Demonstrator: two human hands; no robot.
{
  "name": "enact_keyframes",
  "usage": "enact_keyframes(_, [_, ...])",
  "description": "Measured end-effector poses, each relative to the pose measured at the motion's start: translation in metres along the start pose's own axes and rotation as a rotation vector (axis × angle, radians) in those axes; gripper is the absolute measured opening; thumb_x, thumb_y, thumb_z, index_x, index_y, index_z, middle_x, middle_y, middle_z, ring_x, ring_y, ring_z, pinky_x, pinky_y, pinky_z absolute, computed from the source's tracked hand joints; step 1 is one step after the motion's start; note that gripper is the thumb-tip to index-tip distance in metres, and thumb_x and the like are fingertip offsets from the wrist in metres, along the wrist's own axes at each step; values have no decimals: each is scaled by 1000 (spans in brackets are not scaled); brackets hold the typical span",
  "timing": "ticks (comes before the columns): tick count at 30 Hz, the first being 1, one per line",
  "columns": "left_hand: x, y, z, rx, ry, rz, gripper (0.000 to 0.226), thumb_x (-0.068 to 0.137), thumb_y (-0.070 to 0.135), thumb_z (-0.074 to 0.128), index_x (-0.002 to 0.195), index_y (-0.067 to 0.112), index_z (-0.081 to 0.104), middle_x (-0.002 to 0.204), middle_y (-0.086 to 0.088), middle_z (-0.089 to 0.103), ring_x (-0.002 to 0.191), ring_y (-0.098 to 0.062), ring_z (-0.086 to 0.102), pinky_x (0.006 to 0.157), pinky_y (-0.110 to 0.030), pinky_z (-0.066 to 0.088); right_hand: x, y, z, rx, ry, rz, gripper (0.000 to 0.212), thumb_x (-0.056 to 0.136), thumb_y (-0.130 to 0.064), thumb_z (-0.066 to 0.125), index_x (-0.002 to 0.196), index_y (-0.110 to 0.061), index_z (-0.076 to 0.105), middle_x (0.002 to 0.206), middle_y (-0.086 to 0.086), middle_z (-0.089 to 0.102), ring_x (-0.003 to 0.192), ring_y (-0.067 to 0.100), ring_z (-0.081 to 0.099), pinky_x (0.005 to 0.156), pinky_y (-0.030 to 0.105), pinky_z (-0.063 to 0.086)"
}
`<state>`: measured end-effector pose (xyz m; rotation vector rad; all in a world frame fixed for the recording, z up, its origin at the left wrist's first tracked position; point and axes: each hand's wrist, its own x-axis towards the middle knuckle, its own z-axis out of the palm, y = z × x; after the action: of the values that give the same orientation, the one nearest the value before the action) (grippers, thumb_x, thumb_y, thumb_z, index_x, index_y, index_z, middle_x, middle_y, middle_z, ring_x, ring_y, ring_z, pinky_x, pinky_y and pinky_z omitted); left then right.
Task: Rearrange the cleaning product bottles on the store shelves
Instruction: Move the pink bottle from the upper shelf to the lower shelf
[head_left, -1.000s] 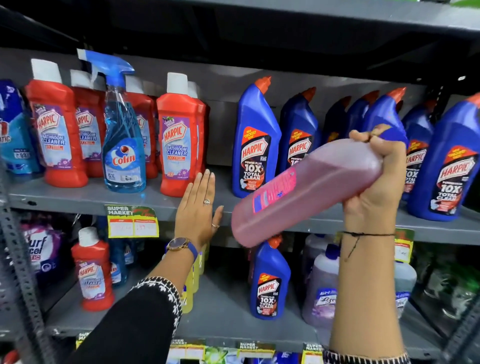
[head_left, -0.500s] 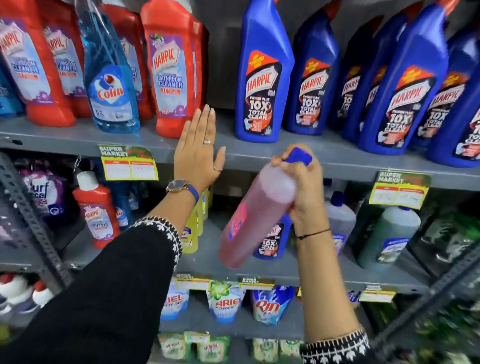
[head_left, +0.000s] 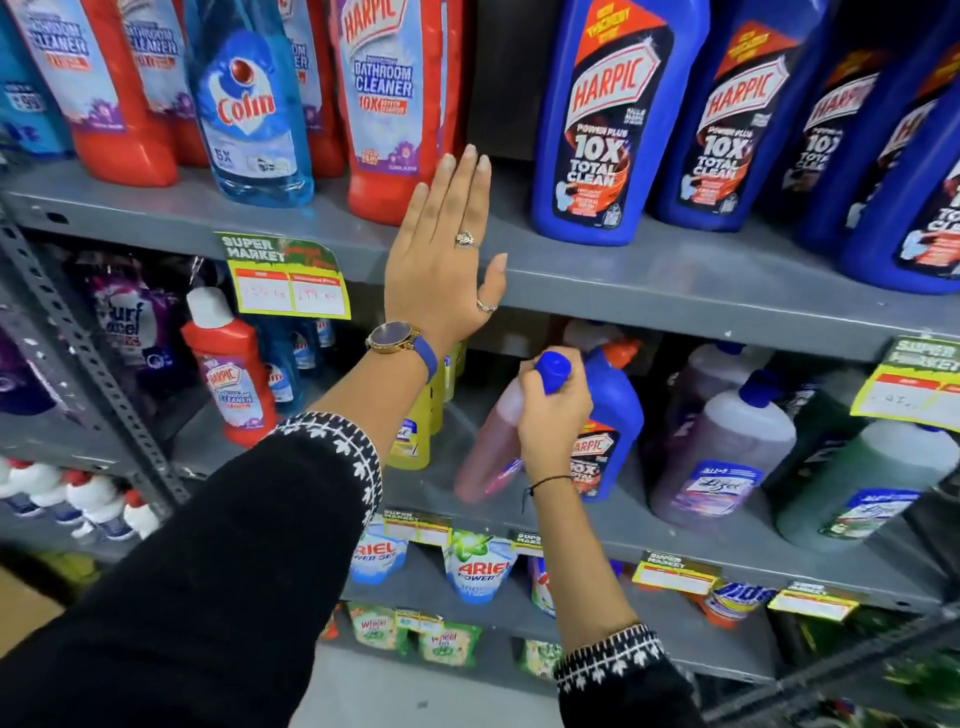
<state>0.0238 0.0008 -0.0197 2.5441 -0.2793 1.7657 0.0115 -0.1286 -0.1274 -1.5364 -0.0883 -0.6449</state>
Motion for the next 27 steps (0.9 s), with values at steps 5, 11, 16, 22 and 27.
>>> enact_keyframes(5, [0, -1, 2, 20, 20, 7, 63, 88, 29, 42, 141, -3, 36, 146, -19, 39, 137, -31, 33, 114, -39, 21, 4, 12, 35, -324, 222, 15, 16, 69, -21, 56, 82, -13, 53, 71, 2, 58, 69, 28, 50, 85, 42, 38])
enact_keyframes(11, [0, -1, 5, 40, 28, 26, 63, 88, 30, 44, 140, -4, 37, 145, -19, 41, 136, -31, 34, 114, -40, 22, 12, 19, 58, -509, 221, 72, 26, 72, -18, 60, 95, -9, 55, 92, 12, 67, 96, 32, 56, 89, 34, 24])
enact_keyframes(16, [0, -1, 4, 29, 37, 24, 62, 88, 30, 43, 140, -4, 37, 144, -20, 41, 135, -32, 35, 114, -41, 23, 18, 22, 75, -656, 145, 99, 29, 79, -18, 62, 103, -6, 52, 101, 15, 64, 108, 32, 53, 95, 42, 29])
enact_keyframes(22, [1, 0, 4, 22, 47, 22, 60, 92, 31, 37, 140, -4, 37, 144, -19, 41, 136, -32, 35, 114, -41, 24, 19, 23, 73, -709, 127, 66, 41, 86, -32, 61, 113, -4, 49, 113, 16, 57, 112, 34, 49, 96, 44, 31])
enact_keyframes(27, [0, 0, 4, 24, 47, 14, 60, 92, 32, 36, 141, -4, 35, 146, -19, 39, 137, -30, 33, 115, -40, 22, 12, 20, 51, -591, 221, -121, 51, 81, -31, 66, 118, 0, 52, 131, 22, 50, 127, 38, 41, 103, 47, 26])
